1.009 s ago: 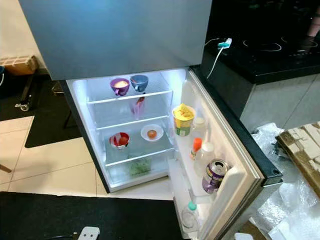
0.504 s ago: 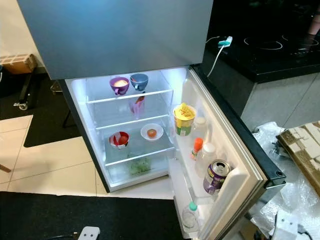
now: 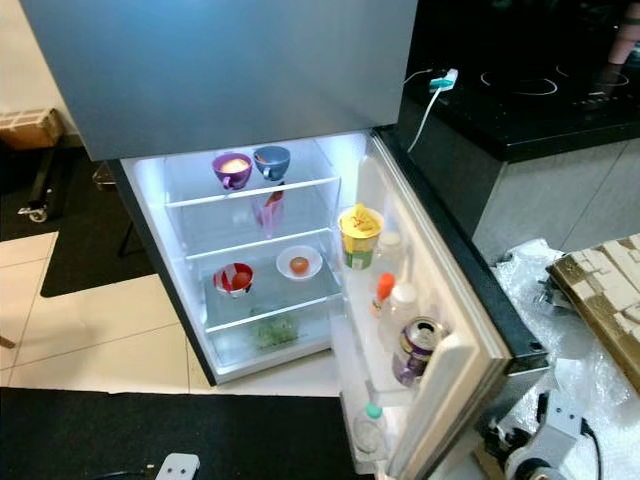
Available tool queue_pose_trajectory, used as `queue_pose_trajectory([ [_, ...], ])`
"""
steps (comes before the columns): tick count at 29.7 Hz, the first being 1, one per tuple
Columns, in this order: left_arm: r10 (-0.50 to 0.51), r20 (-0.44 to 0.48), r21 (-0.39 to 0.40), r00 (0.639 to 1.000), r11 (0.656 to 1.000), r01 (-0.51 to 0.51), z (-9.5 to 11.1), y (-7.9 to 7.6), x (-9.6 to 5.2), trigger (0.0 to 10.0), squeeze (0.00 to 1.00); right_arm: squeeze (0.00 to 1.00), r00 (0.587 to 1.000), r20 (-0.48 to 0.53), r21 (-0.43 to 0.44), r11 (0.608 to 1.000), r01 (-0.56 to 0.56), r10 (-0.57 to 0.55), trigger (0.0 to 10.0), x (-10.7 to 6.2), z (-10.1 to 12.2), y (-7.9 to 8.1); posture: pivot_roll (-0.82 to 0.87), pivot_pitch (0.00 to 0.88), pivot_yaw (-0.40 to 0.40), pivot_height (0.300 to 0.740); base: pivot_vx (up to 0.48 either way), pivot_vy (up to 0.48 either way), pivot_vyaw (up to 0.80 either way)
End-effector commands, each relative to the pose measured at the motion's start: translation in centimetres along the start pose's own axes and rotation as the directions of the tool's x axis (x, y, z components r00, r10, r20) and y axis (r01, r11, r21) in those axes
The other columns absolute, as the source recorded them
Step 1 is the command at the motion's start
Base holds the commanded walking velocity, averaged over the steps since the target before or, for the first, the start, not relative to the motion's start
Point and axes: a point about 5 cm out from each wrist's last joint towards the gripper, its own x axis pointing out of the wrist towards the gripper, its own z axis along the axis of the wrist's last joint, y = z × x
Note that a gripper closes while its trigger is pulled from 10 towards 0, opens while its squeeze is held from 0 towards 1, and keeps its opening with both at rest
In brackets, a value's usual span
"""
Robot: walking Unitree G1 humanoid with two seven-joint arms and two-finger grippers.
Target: Restocking fridge
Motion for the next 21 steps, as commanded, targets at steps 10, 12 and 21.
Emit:
queue_pose_trajectory([
  [10, -0.015, -0.062, -0.003, 0.998, 1.000, 0.015, -1.6, -0.3, -0.1, 10.0, 0.00, 0.00, 0.918, -0.088, 0.029, 0.922, -0.386, 0.387, 10.0, 1.5, -1.2, 4.8, 0.02, 0.000, -0.032, 0.740, 0.000, 0.000, 0.00],
  [12, -0.015, -0.062, -0.003, 0.998, 1.000, 0.015, -1.6, -0.4, -0.1, 10.0, 0.00, 0.00, 0.906, -0.096, 0.029, 0.911, -0.411, 0.412, 10.0, 1.6, -1.3, 5.3, 0.02, 0.000, -0.032, 0.740, 0.000, 0.000, 0.00],
  [21, -0.018, -0.064, 0.001, 0.998, 1.000, 0.018, -1.7, -0.5, -0.1, 10.0, 0.00, 0.00, 0.746, -0.203, -0.012, 0.760, -0.650, 0.635, 10.0, 2.8, -2.7, 10.7, 0.02, 0.000, -0.032, 0.740, 0.000, 0.000, 0.00],
])
